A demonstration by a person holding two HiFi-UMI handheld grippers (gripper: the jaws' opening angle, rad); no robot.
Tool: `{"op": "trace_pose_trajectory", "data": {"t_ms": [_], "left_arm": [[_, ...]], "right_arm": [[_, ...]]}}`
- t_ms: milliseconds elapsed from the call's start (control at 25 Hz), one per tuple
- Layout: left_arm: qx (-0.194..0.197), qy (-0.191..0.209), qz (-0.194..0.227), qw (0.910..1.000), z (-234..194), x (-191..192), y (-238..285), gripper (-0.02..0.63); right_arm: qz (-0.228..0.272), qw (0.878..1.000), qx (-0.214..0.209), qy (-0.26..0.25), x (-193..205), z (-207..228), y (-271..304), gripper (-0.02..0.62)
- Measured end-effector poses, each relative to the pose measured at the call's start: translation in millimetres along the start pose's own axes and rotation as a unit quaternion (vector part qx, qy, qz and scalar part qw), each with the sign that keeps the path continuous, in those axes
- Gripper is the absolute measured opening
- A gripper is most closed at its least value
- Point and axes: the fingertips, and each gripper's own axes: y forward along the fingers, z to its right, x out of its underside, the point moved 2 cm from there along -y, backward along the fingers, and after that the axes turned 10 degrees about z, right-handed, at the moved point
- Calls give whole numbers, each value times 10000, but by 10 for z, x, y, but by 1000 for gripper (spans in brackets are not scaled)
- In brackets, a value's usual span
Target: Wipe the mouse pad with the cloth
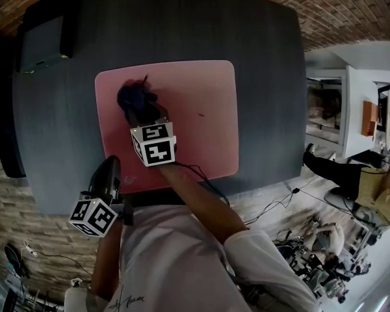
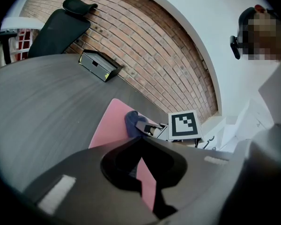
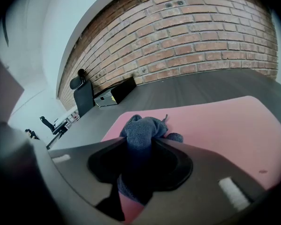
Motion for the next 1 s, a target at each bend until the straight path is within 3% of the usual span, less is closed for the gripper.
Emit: {"op": "trace_pose_trajectory", "data": {"t_ms": [1000], "left_arm": [[-142,112,172,9997,24,-39,-115,8]], "right_arm": [[-224,9981,-577,-46,282,-443,-139,141]]}}
